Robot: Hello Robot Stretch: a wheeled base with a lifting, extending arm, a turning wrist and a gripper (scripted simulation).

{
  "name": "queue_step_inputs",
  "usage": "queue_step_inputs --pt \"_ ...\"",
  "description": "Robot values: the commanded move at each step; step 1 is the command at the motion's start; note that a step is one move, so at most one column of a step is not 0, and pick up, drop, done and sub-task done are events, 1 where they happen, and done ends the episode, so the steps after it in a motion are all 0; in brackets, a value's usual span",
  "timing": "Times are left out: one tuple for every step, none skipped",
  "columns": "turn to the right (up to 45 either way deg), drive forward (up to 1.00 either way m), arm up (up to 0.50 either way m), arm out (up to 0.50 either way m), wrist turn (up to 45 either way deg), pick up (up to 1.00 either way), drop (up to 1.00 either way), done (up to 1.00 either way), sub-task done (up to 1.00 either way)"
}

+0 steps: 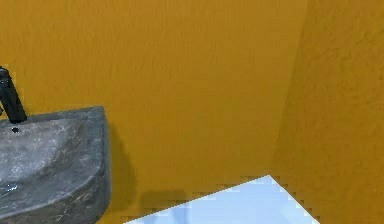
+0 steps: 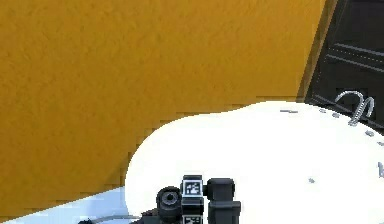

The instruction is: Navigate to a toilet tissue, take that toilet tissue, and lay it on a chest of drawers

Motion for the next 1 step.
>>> queue_step_inputs --pt "0.0 0.00 0.00 0.00 45.0 0.00 0.00 0.00 0.00"
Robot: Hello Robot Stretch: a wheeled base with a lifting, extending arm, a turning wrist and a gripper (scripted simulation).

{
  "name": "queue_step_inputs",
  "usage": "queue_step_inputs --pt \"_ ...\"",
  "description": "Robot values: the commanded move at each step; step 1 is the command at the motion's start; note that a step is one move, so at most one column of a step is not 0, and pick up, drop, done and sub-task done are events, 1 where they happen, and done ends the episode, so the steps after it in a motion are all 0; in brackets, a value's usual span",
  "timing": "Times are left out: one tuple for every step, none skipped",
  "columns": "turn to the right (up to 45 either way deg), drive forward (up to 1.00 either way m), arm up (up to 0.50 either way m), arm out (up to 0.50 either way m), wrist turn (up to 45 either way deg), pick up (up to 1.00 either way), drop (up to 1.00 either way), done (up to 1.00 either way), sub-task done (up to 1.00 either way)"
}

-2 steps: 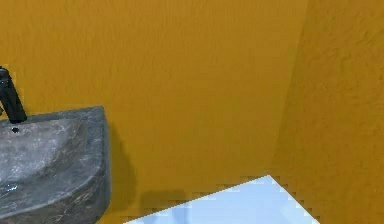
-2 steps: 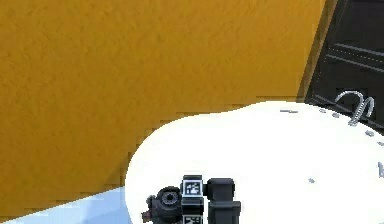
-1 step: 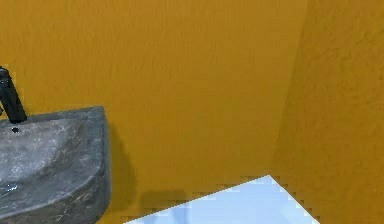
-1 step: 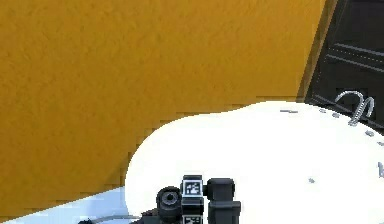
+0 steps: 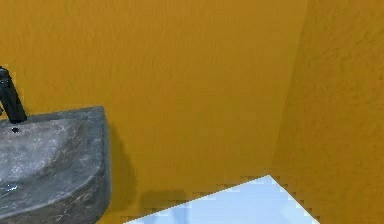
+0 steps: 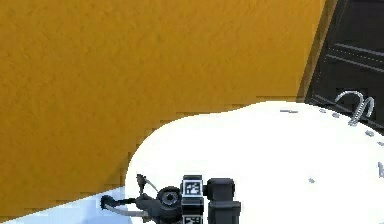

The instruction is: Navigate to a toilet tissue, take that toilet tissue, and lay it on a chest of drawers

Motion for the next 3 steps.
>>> queue_step_inputs --pt "0.0 0.00 0.00 0.00 33.0 0.00 0.00 0.00 0.00" --pt "0.0 0.00 -0.30 0.00 0.0 0.00 0.00 0.00 0.00" --pt "0.0 0.00 0.00 0.00 0.0 1.00 0.00 0.00 0.00"
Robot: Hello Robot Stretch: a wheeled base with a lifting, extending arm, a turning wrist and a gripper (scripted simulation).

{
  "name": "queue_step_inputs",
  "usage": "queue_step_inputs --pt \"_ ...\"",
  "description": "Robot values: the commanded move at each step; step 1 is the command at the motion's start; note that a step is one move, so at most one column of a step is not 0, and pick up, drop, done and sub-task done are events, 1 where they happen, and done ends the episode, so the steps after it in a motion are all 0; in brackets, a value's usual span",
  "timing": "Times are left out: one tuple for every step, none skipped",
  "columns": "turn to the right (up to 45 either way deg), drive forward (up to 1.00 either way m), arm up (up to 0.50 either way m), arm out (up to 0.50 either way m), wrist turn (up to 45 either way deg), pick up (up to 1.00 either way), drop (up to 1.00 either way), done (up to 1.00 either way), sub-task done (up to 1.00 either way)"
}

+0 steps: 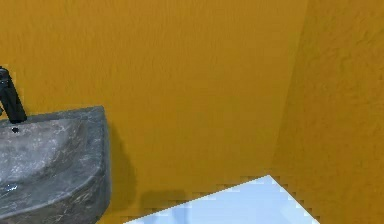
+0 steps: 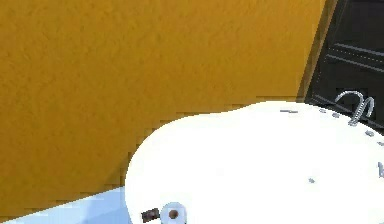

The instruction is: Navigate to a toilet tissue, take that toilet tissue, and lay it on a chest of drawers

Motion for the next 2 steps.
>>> queue_step_inputs --pt "0.0 0.00 0.10 0.00 0.0 0.00 0.00 0.00 0.00" --pt "0.0 0.00 0.34 0.00 0.0 0.00 0.00 0.00 0.00"
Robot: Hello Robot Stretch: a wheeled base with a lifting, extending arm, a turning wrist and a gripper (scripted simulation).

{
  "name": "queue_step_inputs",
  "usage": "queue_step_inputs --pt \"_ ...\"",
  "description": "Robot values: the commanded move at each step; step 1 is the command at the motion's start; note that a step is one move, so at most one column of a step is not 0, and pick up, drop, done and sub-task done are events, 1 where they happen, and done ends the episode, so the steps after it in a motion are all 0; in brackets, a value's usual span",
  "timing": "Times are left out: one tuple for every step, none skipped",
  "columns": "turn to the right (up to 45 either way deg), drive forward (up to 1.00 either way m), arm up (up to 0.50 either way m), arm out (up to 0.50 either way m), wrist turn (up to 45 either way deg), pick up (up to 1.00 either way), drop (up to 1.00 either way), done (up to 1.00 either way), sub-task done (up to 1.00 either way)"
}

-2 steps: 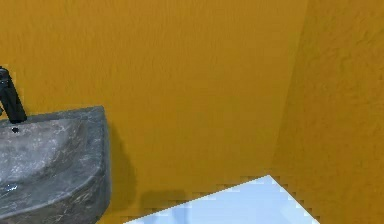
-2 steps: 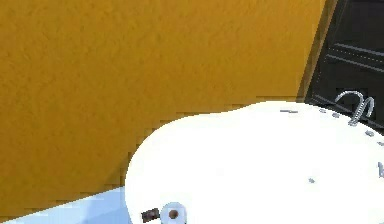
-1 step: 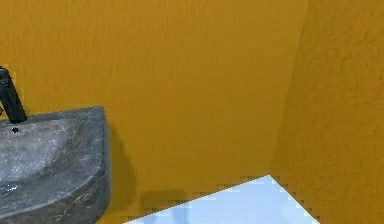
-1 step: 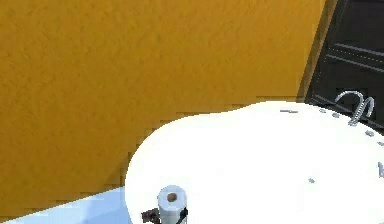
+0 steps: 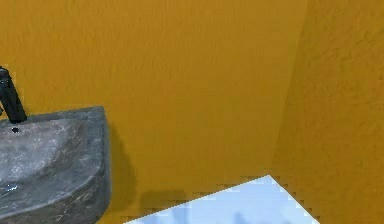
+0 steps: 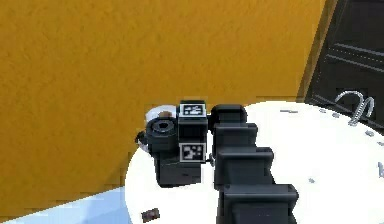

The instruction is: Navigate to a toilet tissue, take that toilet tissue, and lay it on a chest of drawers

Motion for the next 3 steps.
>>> queue_step_inputs --pt "0.0 0.00 0.00 0.00 -45.0 0.00 0.00 0.00 0.00" --pt "0.0 0.00 0.00 0.00 -45.0 0.00 0.00 0.00 0.00" --pt "0.0 0.00 0.00 0.00 -27.0 0.00 0.00 0.00 0.00"
